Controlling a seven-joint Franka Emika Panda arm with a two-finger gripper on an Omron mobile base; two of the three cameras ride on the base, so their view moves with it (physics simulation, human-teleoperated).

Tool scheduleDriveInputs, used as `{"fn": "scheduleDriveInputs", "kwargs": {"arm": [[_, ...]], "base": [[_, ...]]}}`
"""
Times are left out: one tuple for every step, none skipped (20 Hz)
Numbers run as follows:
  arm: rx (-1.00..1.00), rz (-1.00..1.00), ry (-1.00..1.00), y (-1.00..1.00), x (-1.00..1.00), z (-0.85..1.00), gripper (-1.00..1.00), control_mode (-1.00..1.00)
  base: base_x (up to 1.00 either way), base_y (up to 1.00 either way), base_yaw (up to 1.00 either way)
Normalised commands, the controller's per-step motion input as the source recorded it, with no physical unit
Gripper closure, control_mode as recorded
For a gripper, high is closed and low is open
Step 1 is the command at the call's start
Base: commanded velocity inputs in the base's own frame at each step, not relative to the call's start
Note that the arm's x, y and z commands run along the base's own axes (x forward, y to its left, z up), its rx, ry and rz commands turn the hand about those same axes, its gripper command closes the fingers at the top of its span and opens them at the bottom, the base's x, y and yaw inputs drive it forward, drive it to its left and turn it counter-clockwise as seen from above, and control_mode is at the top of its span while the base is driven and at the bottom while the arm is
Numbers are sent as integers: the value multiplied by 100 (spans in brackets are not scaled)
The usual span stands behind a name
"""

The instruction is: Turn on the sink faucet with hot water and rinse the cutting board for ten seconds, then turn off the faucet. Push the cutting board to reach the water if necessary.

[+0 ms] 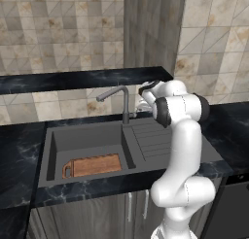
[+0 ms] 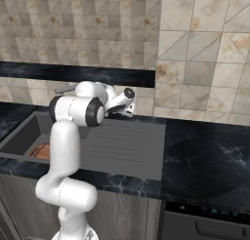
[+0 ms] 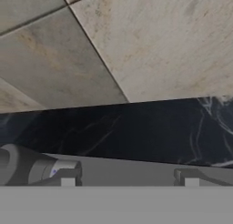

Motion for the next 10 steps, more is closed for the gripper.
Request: {"fn": "scheduleDriveInputs", "kwargs": {"arm": [[0,0,0,38,0,-4,-100,-100],[0,0,0,36,0,-5,-100,-100],[0,0,0,36,0,-5,-100,-100],[0,0,0,36,0,-5,-100,-100],[0,0,0,35,0,-5,-100,-100],[0,0,0,34,0,-5,-100,-100],[0,0,0,34,0,-5,-100,-100],[0,0,0,33,0,-5,-100,-100],[0,0,0,32,0,-5,-100,-100],[0,0,0,32,0,-3,-100,-100]], "base": [[0,0,0],[0,0,0],[0,0,0],[0,0,0],[0,0,0],[0,0,0],[0,0,0],[0,0,0],[0,0,0],[0,0,0]]}}
